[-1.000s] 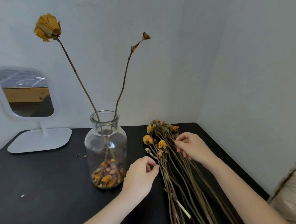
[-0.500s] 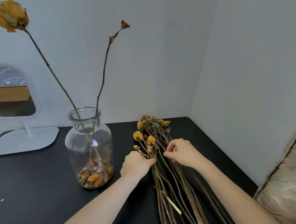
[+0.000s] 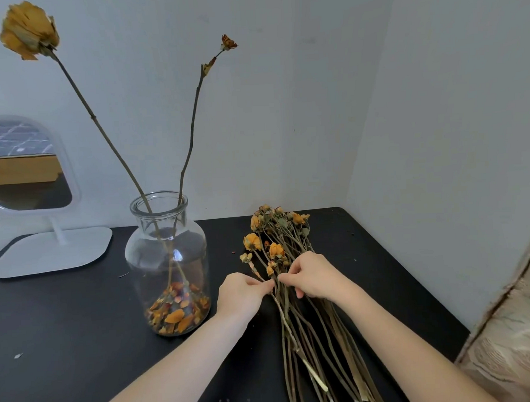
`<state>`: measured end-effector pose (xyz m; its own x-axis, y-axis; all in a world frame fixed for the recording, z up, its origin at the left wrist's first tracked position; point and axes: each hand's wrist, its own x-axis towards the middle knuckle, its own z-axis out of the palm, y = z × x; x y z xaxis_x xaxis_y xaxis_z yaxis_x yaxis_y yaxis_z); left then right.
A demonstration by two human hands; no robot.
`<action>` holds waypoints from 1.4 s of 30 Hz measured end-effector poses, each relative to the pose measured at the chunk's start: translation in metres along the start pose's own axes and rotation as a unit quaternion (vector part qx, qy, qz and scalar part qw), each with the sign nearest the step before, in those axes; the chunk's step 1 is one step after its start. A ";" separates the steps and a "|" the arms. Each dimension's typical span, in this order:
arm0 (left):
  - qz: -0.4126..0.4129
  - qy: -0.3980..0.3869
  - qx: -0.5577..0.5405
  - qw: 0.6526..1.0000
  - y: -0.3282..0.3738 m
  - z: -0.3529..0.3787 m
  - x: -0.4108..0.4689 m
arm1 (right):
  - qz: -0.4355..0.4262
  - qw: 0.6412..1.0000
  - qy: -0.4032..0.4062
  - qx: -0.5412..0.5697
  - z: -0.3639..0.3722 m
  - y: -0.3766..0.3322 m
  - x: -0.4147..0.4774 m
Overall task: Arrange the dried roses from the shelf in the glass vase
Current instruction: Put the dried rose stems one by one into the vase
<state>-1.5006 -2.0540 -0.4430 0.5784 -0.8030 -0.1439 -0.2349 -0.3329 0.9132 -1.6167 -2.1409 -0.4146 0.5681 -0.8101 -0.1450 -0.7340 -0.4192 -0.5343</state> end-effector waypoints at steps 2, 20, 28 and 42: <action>0.021 0.008 0.002 1.000 -0.002 -0.005 -0.005 | 0.000 1.000 0.003 -0.015 0.003 -0.005 0.003; 0.191 0.048 -0.128 0.972 0.016 -0.041 -0.037 | 0.097 0.991 0.039 -0.079 0.014 -0.031 0.015; 0.204 0.051 -0.171 0.963 0.026 -0.054 -0.047 | 0.077 0.992 0.066 0.070 -0.019 -0.031 0.009; 0.366 0.214 -0.153 0.893 0.089 -0.165 -0.085 | -0.185 0.853 0.233 0.429 -0.104 -0.110 -0.041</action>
<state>-1.4418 -1.9334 -0.2859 0.6182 -0.4661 0.6329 -0.4859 0.4063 0.7739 -1.5981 -2.1038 -0.2635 0.3458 -0.8457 0.4064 0.1192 -0.3900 -0.9130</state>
